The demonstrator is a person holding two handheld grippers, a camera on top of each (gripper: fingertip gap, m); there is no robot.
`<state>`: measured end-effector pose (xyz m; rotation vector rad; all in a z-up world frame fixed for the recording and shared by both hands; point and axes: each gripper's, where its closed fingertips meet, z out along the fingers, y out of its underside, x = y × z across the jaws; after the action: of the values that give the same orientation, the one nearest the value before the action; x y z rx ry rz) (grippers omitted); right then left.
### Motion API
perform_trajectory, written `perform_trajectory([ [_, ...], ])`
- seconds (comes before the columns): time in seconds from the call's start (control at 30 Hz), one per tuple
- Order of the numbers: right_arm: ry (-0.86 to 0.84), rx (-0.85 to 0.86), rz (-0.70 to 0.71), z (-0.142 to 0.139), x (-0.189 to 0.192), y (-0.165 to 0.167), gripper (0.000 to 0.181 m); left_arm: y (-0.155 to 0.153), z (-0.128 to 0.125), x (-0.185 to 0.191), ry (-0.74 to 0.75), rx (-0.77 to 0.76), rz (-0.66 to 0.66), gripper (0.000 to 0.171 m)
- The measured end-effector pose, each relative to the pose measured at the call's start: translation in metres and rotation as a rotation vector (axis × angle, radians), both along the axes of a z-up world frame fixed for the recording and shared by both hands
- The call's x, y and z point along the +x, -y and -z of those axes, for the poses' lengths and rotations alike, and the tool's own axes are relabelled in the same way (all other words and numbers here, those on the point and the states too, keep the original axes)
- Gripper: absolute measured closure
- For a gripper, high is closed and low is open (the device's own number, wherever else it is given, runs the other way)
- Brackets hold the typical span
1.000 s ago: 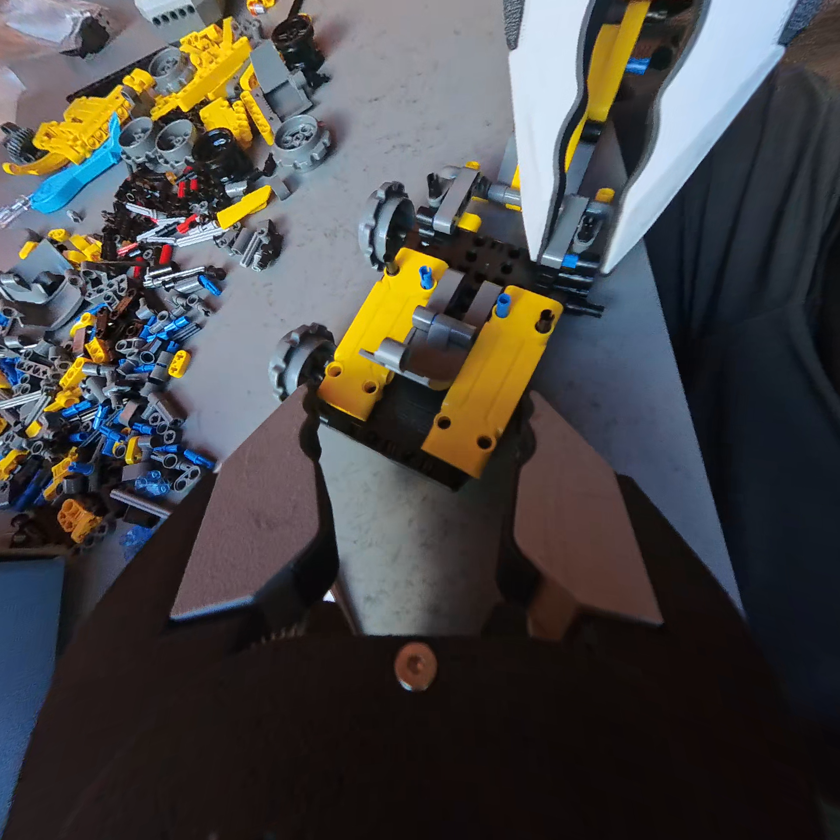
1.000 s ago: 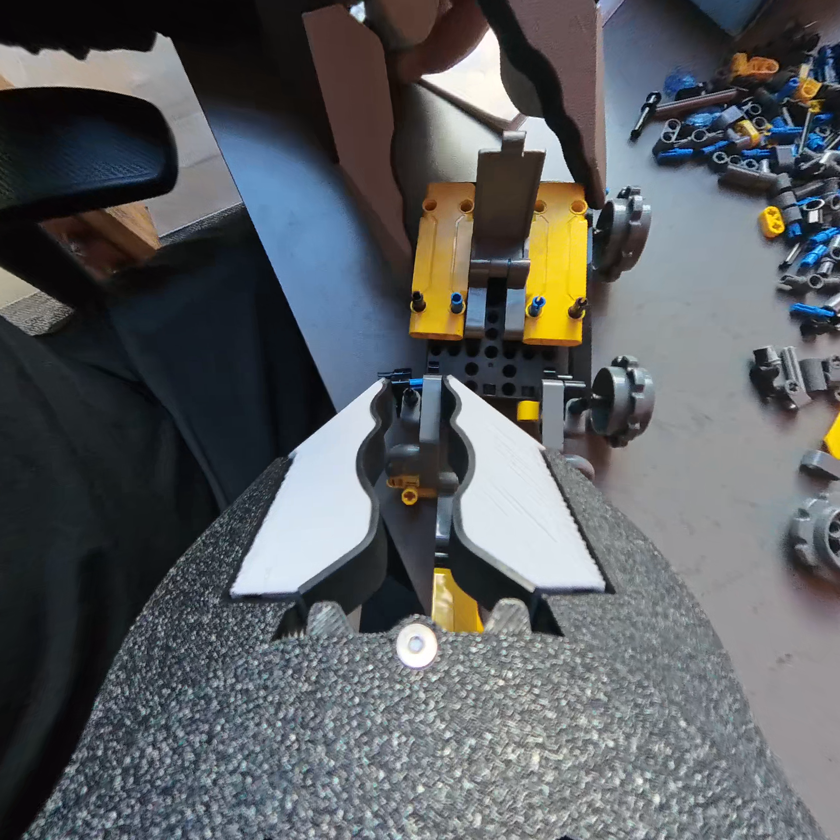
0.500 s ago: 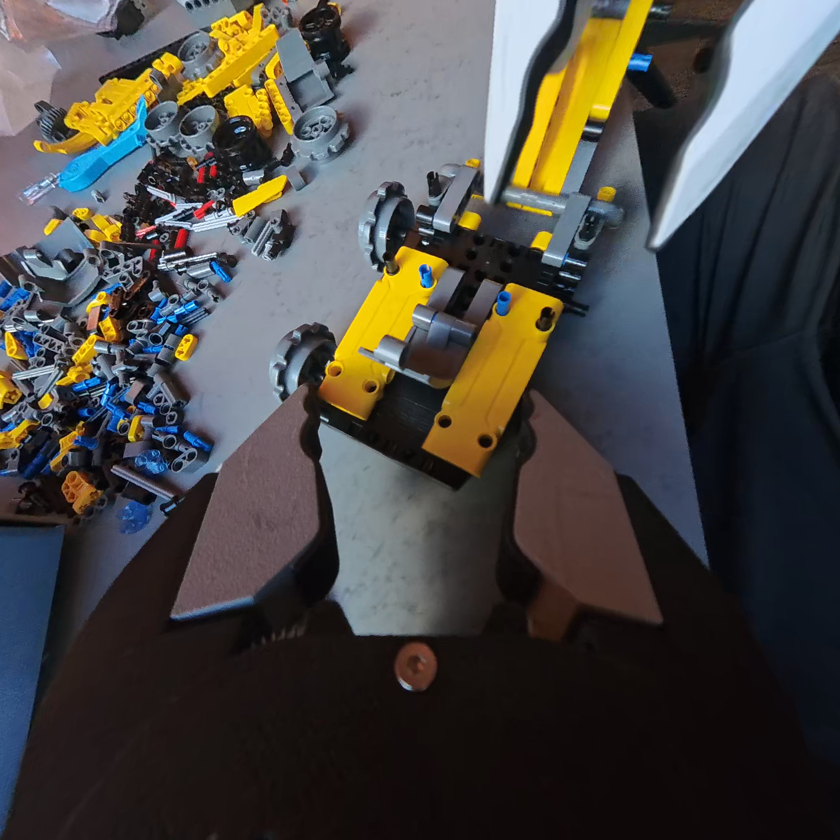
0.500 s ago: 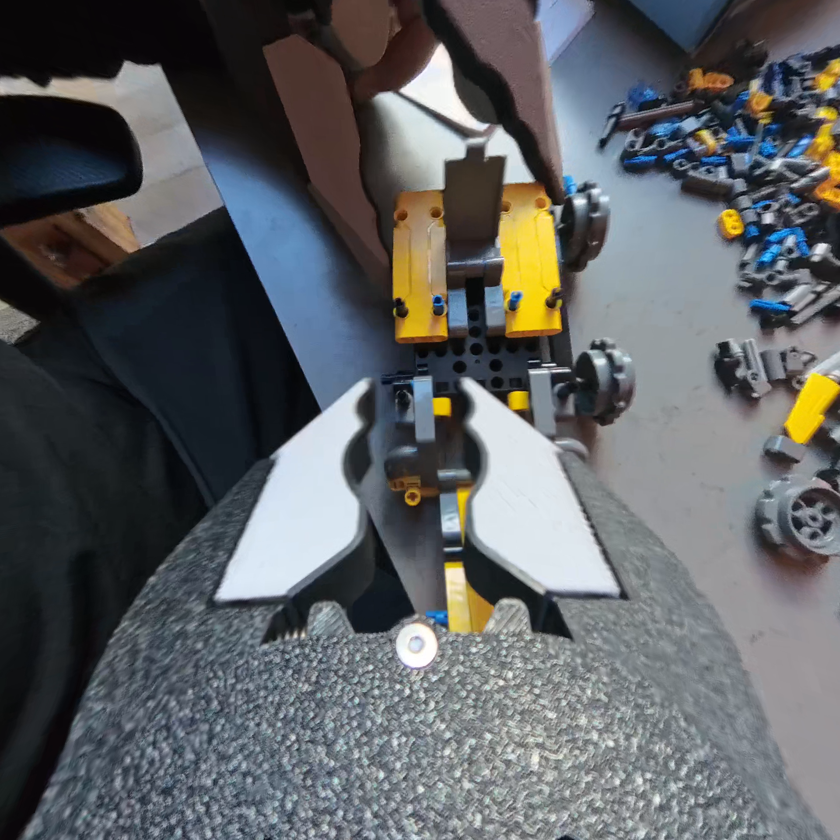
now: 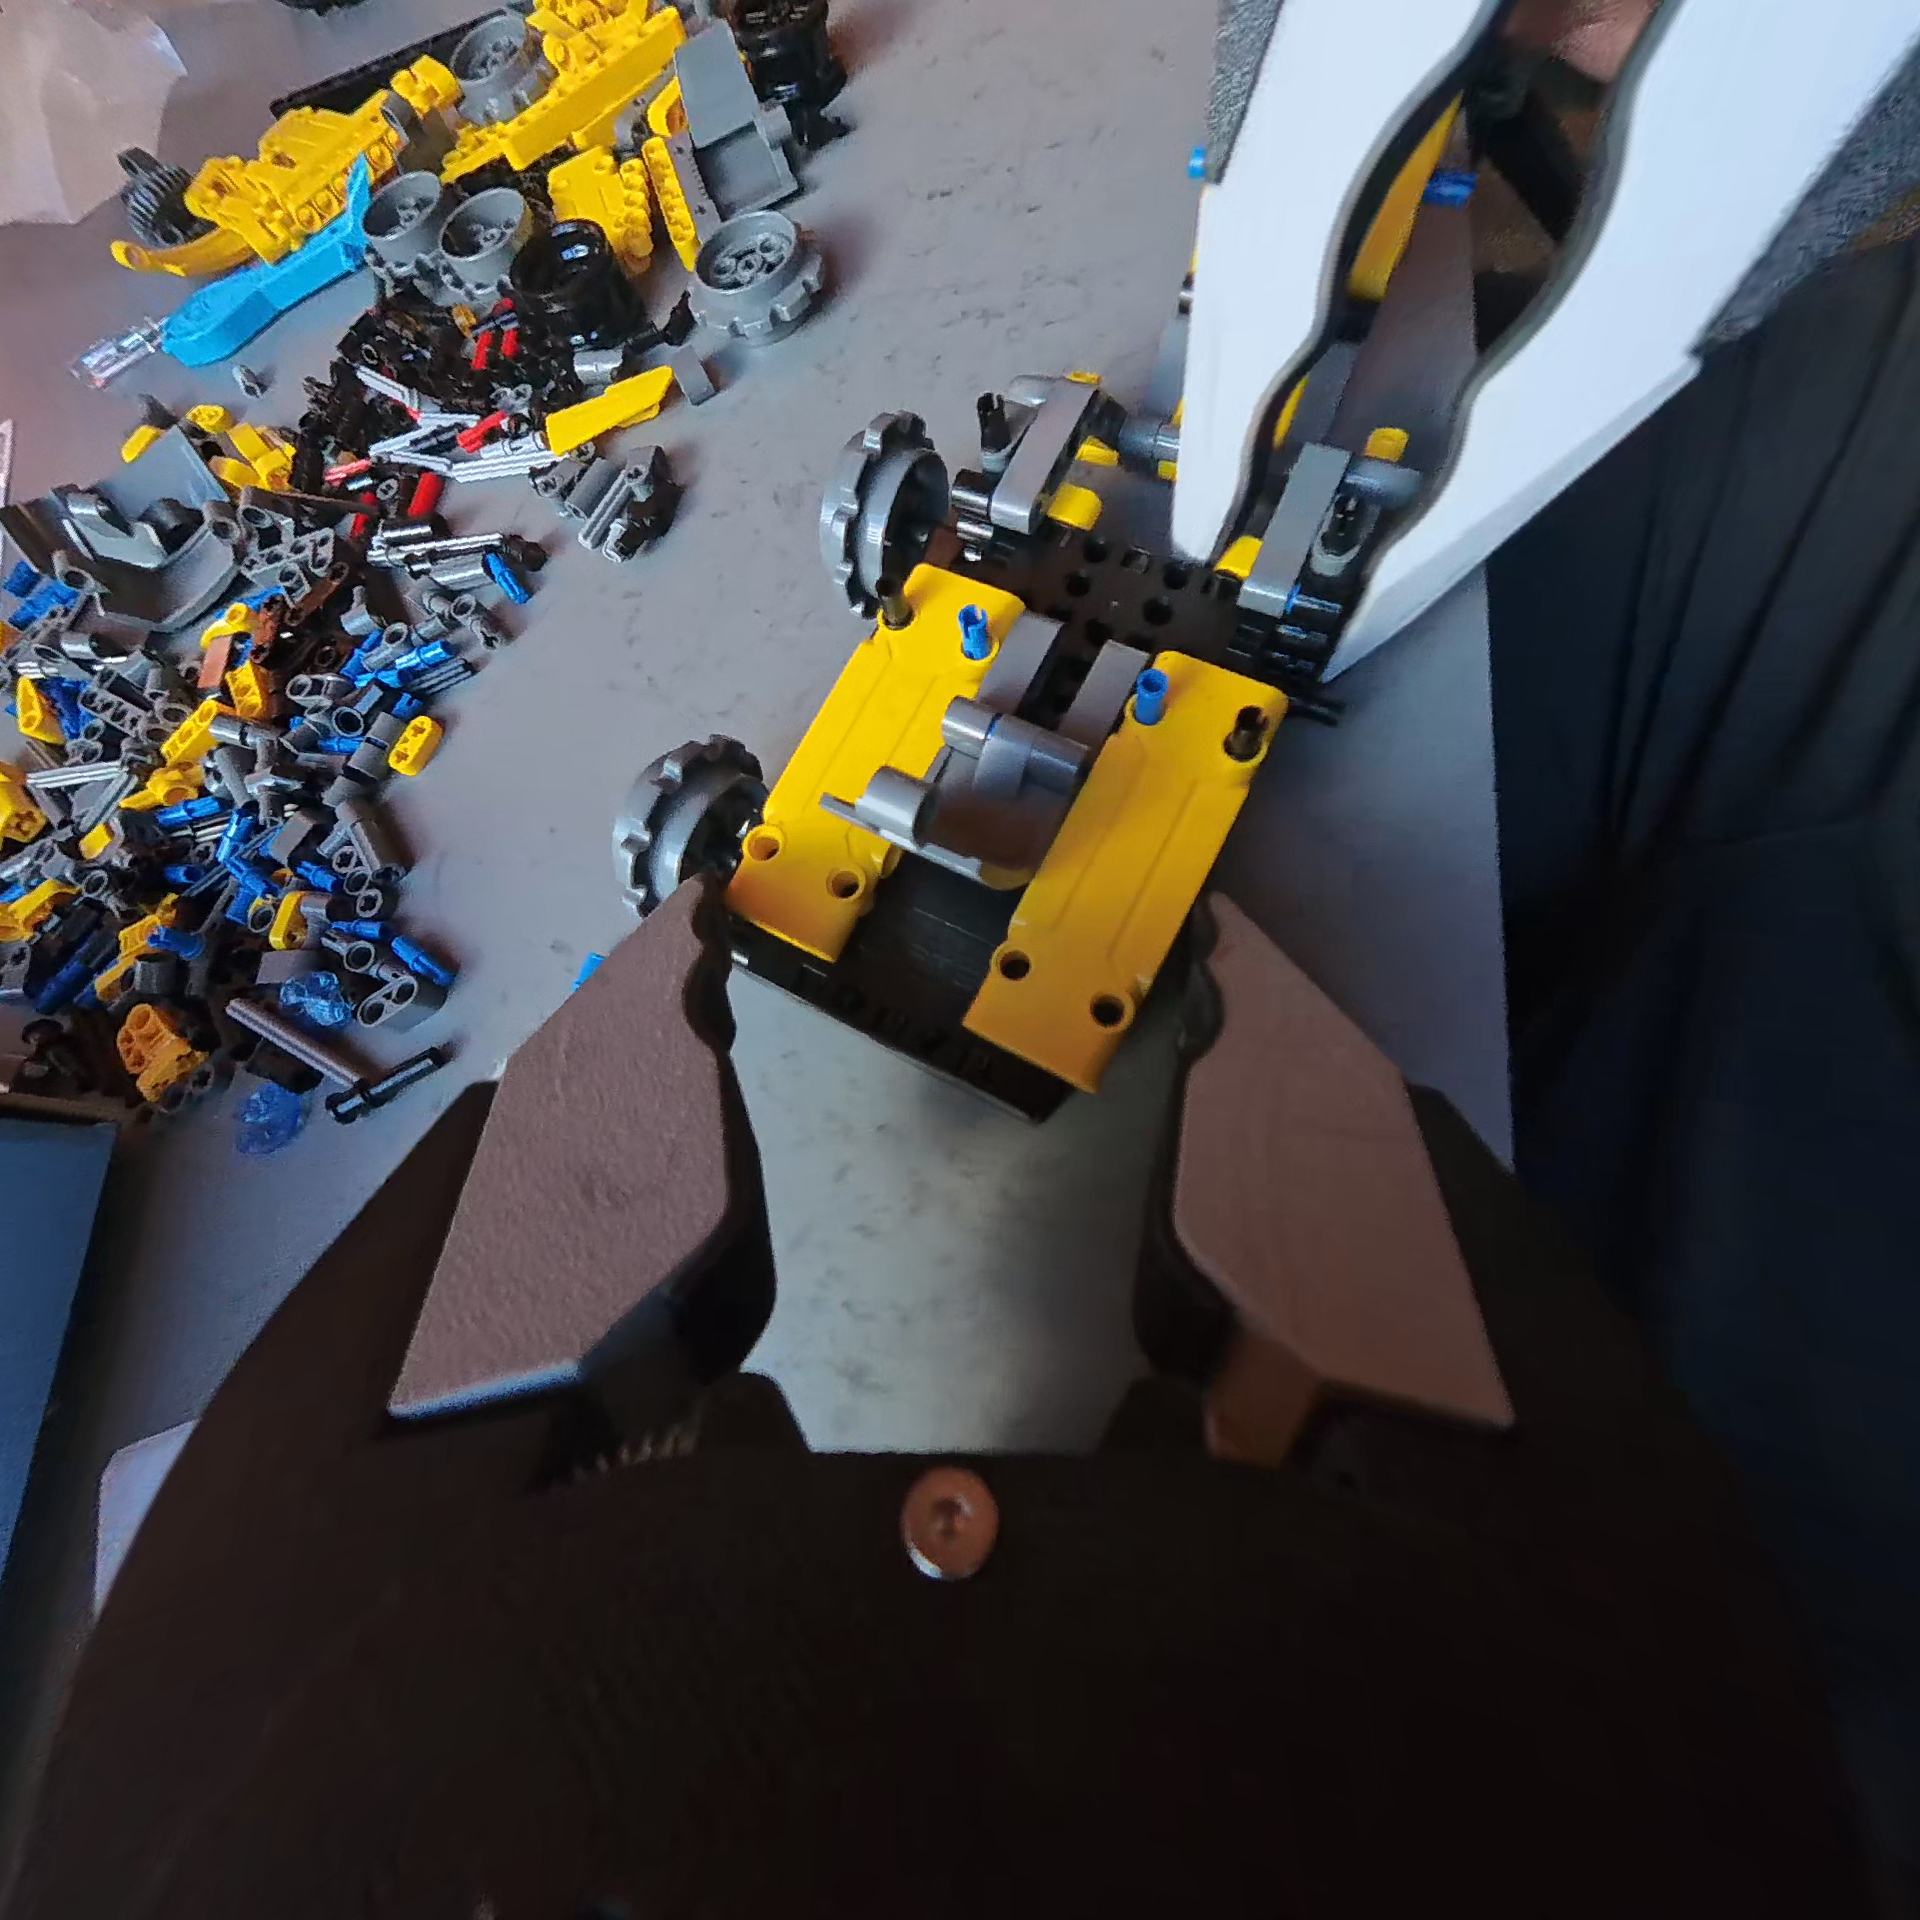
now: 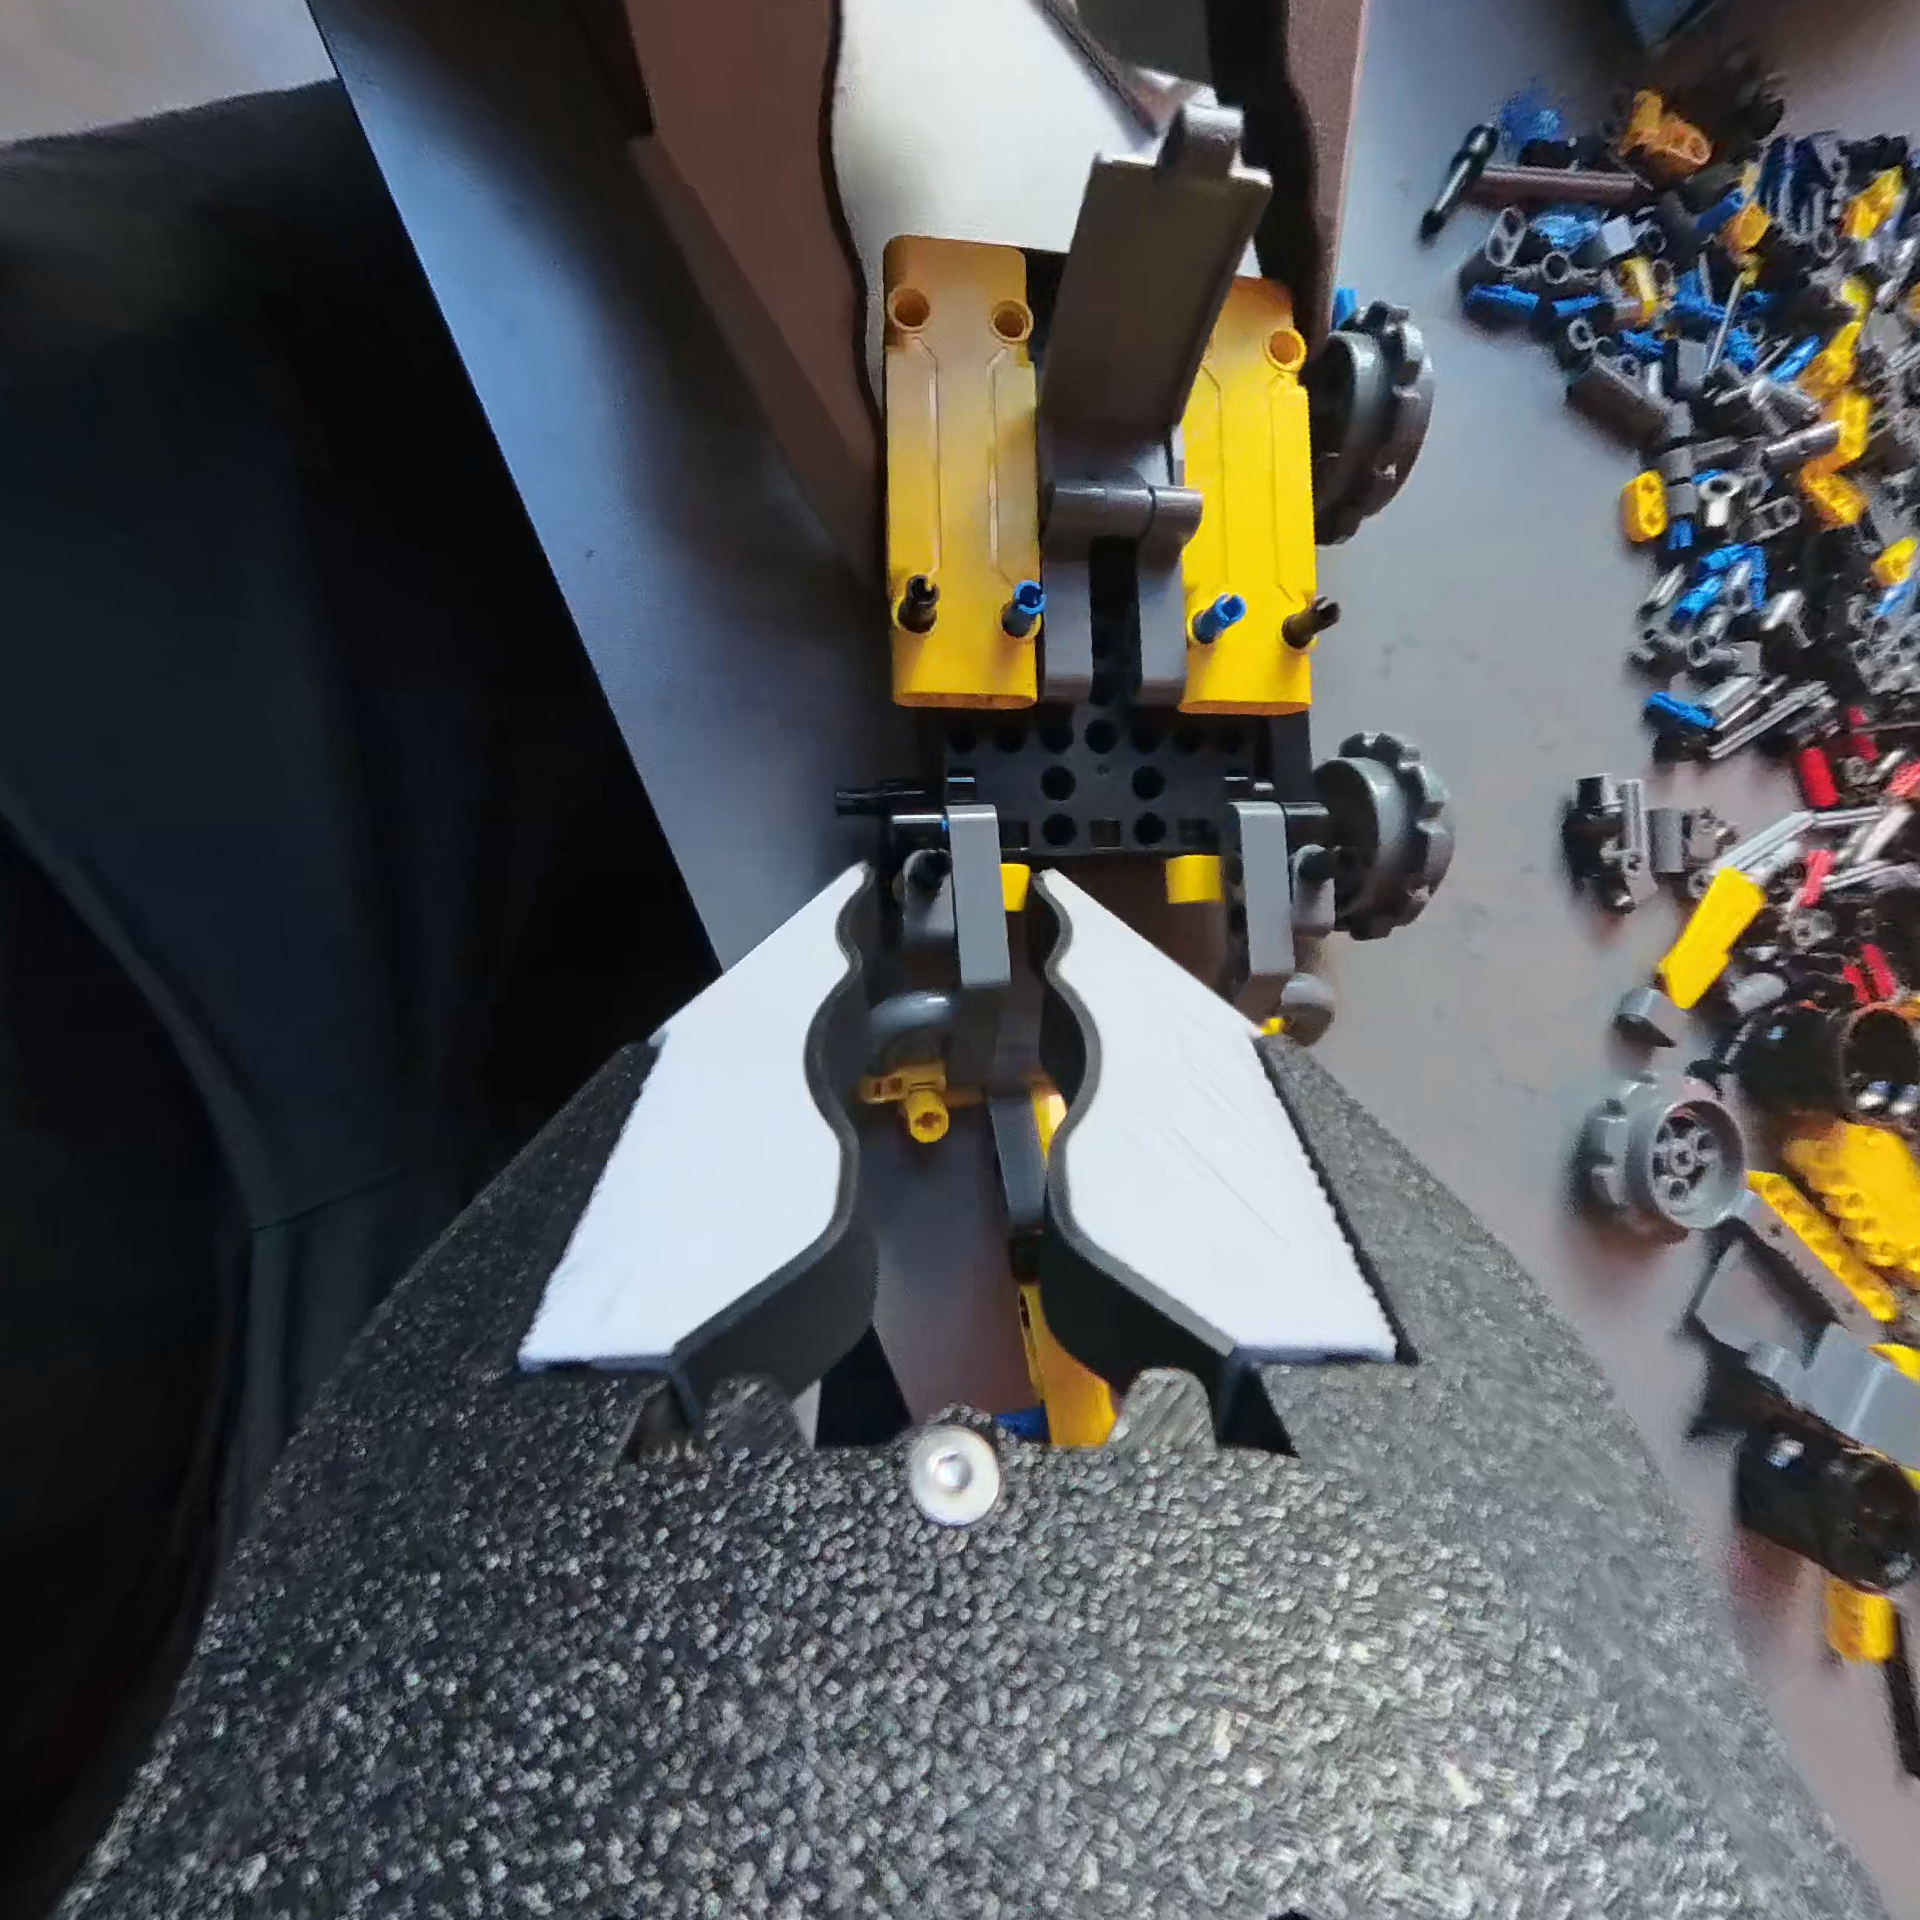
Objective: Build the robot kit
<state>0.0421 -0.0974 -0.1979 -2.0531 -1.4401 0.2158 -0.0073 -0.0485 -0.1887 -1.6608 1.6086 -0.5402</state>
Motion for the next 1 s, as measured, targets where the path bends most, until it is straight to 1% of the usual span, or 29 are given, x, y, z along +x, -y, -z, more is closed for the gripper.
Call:
perform_trajectory([
  [0.1, -0.057, -0.079, 0.020, 0.001, 0.001, 0.000, 0.157, 0.000, 0.000, 0.001, -0.002, 0.001, -0.026, 0.086],
  [0.17, -0.063, -0.075, 0.022, 0.001, 0.002, -0.001, 0.157, -0.001, 0.000, 0.001, -0.003, -0.001, -0.051, 0.086],
  [0.23, -0.088, -0.074, 0.054, 0.000, 0.002, -0.002, 0.156, -0.001, 0.000, 0.003, -0.001, -0.008, -0.081, 0.085],
  [0.3, -0.094, -0.042, 0.069, -0.003, 0.005, -0.003, 0.154, 0.002, -0.001, 0.008, 0.000, -0.001, -0.106, 0.085],
  [0.33, -0.096, -0.016, 0.074, -0.008, 0.006, -0.002, 0.143, 0.005, -0.003, 0.010, 0.005, 0.004, -0.104, 0.085],
  [0.37, -0.111, 0.013, 0.078, -0.018, 0.008, 0.001, 0.122, 0.008, -0.007, 0.011, 0.018, 0.008, -0.107, 0.083],
  [0.47, -0.233, 0.107, 0.097, -0.062, 0.032, 0.012, 0.117, 0.010, -0.024, 0.000, 0.049, -0.005, -0.168, 0.073],
  [0.5, -0.272, 0.112, 0.100, -0.073, 0.046, 0.018, 0.113, 0.013, -0.030, -0.007, 0.060, -0.027, -0.185, 0.072],
  [0.53, -0.296, 0.102, 0.104, -0.078, 0.062, 0.025, 0.112, 0.017, -0.034, -0.014, 0.065, -0.052, -0.196, 0.072],
  [0.6, -0.307, 0.092, 0.145, -0.075, 0.100, 0.032, 0.111, 0.027, -0.035, -0.029, 0.048, -0.086, -0.221, 0.071],
  [0.67, -0.308, 0.074, 0.226, -0.061, 0.137, 0.033, 0.108, 0.034, -0.031, -0.039, 0.018, -0.112, -0.264, 0.073],
  [0.73, -0.392, -0.014, 0.271, -0.045, 0.152, 0.036, 0.101, 0.040, -0.021, -0.038, 0.004, -0.177, -0.289, 0.074],
  [0.8, -0.533, -0.148, 0.267, -0.033, 0.146, 0.040, 0.101, 0.040, -0.007, -0.032, -0.038, -0.219, -0.309, 0.073],
  [0.87, -0.647, -0.259, 0.235, -0.029, 0.131, 0.040, 0.102, 0.034, 0.004, -0.025, -0.067, -0.237, -0.328, 0.074],
  [0.9, -0.686, -0.293, 0.223, -0.029, 0.125, 0.038, 0.104, 0.034, 0.007, -0.019, -0.061, -0.256, -0.321, 0.076],
  [0.97, -0.722, -0.340, 0.215, -0.028, 0.114, 0.031, 0.106, 0.036, 0.003, -0.005, -0.007, -0.300, -0.298, 0.086],
  [1.0, -0.723, -0.361, 0.221, -0.026, 0.111, 0.027, 0.106, 0.038, 0.002, 0.000, 0.006, -0.315, -0.298, 0.084],
])
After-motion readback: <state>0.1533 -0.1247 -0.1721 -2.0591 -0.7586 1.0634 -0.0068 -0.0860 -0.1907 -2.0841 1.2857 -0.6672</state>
